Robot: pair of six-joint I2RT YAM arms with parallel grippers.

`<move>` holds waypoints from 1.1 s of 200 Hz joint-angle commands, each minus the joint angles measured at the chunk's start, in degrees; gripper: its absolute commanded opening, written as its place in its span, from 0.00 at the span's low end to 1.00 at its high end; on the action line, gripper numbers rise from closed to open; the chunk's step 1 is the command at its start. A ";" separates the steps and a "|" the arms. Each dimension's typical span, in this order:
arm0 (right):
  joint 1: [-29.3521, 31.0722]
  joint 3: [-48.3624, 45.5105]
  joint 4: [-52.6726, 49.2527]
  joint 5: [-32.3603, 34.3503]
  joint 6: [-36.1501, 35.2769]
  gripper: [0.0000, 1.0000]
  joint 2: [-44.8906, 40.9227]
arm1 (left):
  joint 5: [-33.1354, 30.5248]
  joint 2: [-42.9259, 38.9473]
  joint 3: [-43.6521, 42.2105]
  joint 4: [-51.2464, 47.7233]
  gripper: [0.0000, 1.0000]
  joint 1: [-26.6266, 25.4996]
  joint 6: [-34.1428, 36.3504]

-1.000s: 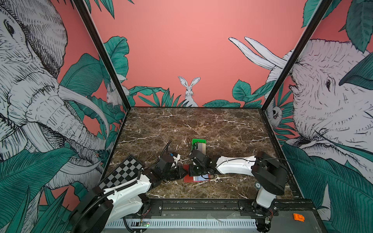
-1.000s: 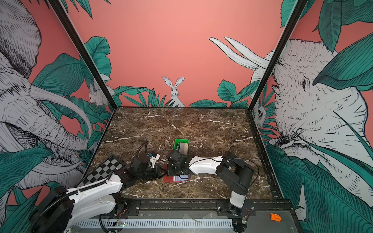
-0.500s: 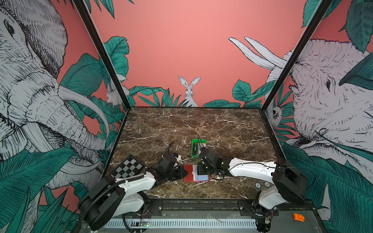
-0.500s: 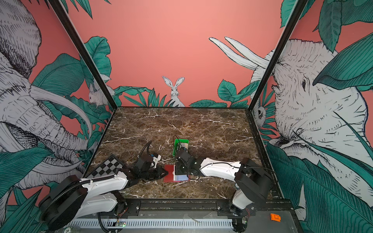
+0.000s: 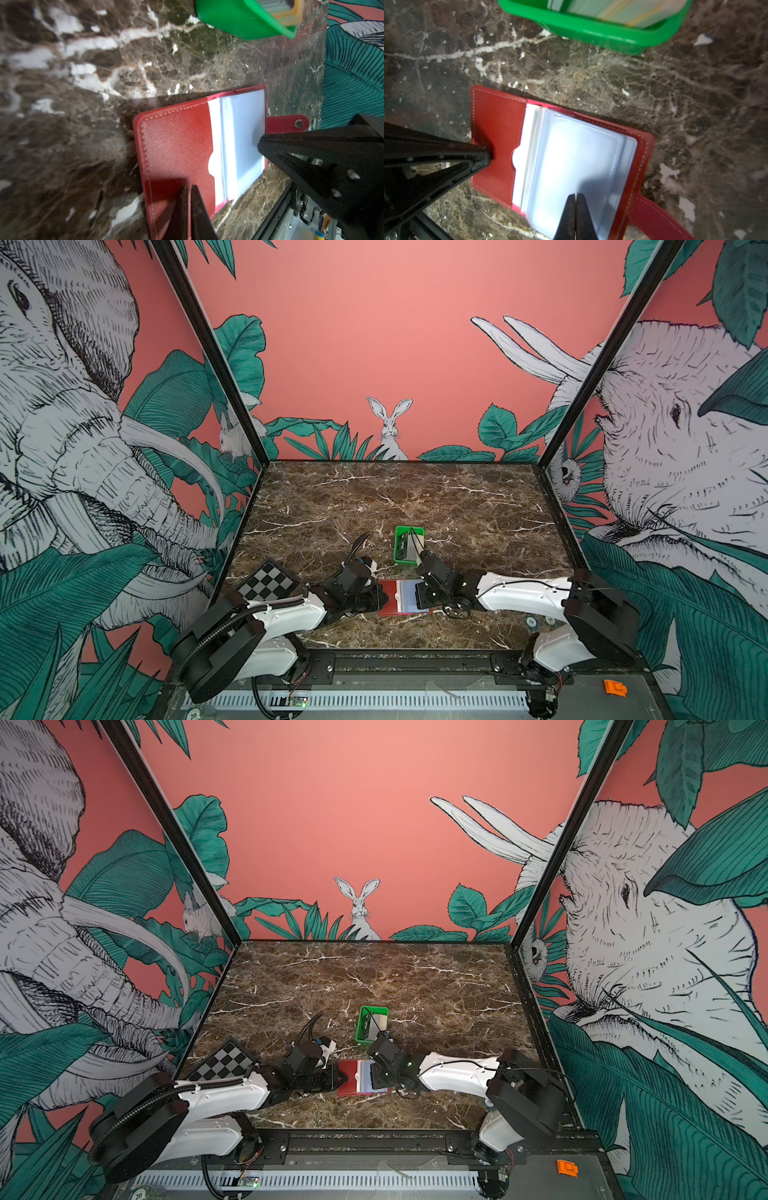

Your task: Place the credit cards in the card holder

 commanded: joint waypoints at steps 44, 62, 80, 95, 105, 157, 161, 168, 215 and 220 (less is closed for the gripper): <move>-0.27 1.53 15.19 -0.35 -13.16 0.00 -2.63 | -5.28 -4.44 -0.41 -2.03 0.09 -0.23 -1.86; -0.22 0.29 18.38 -0.13 -15.43 0.00 -2.82 | -6.68 -6.29 -0.83 -3.42 0.10 -0.24 -2.40; -0.24 -1.62 19.84 0.64 -17.45 0.00 -2.66 | -7.52 -7.93 -1.58 -3.47 0.12 -0.40 -3.33; -0.32 -1.27 17.54 -0.12 -17.78 0.00 -2.84 | -8.09 -9.12 -1.71 -3.75 0.13 -0.72 -3.91; -0.36 -1.20 17.24 -0.21 -17.36 0.01 -2.59 | -8.68 -9.56 -1.60 -3.91 0.14 -1.06 -4.17; -0.39 2.26 17.59 -9.32 -13.48 0.00 6.73 | -9.05 -7.57 -0.52 -5.38 0.16 -1.33 -4.84; -0.44 2.42 17.61 -9.67 -13.29 0.00 7.09 | -9.13 -7.53 -0.68 -5.37 0.16 -1.36 -4.98; -0.44 2.58 17.65 -10.09 -13.23 0.00 7.35 | -9.40 -7.58 -1.00 -5.44 0.16 -1.36 -5.27; -0.41 4.25 16.52 -11.17 -13.33 0.00 10.57 | -10.00 -5.86 -3.07 -3.09 0.16 -1.38 -5.99; -0.45 4.59 15.99 -11.24 -13.21 0.00 11.17 | -9.91 -5.37 -3.08 -2.60 0.16 -1.38 -6.10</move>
